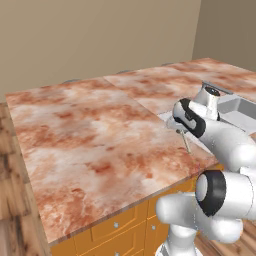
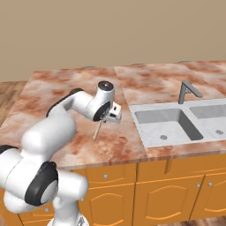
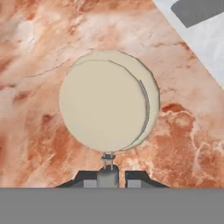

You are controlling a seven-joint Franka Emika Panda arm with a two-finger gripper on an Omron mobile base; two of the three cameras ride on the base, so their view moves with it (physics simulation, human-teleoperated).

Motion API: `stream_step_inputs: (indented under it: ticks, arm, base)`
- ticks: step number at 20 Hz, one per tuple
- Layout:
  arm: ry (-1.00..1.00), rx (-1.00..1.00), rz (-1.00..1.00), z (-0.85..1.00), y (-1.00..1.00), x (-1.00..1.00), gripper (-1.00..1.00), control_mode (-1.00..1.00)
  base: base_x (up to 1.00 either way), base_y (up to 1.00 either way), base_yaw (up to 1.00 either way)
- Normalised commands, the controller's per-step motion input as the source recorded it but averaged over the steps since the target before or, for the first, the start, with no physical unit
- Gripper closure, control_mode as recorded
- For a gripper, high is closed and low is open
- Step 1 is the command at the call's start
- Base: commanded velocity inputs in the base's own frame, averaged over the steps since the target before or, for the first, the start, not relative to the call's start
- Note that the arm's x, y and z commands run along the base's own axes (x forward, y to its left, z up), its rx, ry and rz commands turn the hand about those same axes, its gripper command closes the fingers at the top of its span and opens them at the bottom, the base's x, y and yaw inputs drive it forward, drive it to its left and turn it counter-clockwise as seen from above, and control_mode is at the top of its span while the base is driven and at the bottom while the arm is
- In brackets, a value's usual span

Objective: Grab the spray bottle from the cabinet, then place it next to the cutting board for sanitizing. Then grab the dish brush from the countertop next to the sink and place it next to the cutting board.

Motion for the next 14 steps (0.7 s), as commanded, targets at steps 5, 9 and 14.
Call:
stream_step_inputs:
  ticks: [5, 9, 14]
  arm:
    - [-0.59, 0.07, 0.00, 1.00, 0.00, -0.61, 1.00, -1.00]
    - [-0.56, 0.10, 0.03, 0.64, 0.14, -0.77, 1.00, -1.00]
    - [-0.52, 0.05, 0.04, 0.79, 0.01, -0.86, 1.00, -1.00]
  base:
    - [0.00, 0.00, 0.00]
    - [0.00, 0.00, 0.00]
    - [0.00, 0.00, 0.00]
